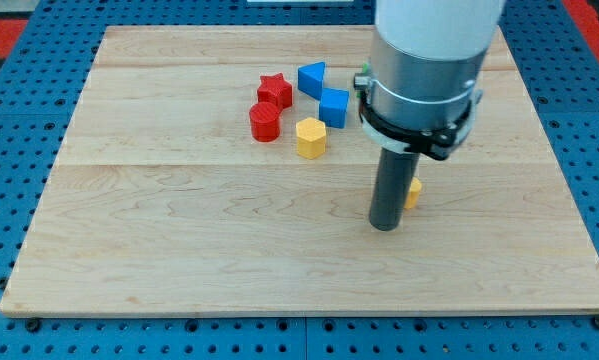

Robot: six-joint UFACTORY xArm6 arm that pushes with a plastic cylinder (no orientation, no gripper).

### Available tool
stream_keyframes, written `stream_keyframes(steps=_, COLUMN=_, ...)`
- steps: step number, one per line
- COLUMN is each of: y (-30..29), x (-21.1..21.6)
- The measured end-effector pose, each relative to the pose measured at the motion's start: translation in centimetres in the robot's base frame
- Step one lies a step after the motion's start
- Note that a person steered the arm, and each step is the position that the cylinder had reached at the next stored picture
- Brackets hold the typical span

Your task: Slide the yellow heart towards yellow hexagon

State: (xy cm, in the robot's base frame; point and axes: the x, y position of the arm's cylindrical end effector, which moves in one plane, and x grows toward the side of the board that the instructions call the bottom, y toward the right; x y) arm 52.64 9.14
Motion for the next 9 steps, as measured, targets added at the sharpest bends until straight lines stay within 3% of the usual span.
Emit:
stream_keyframes(steps=3, y=1.8, x=-4.2)
stream_keyframes(steps=5, y=8.5, x=-3.7)
stream_keyframes(steps=9, y=2.7, x=-5.0)
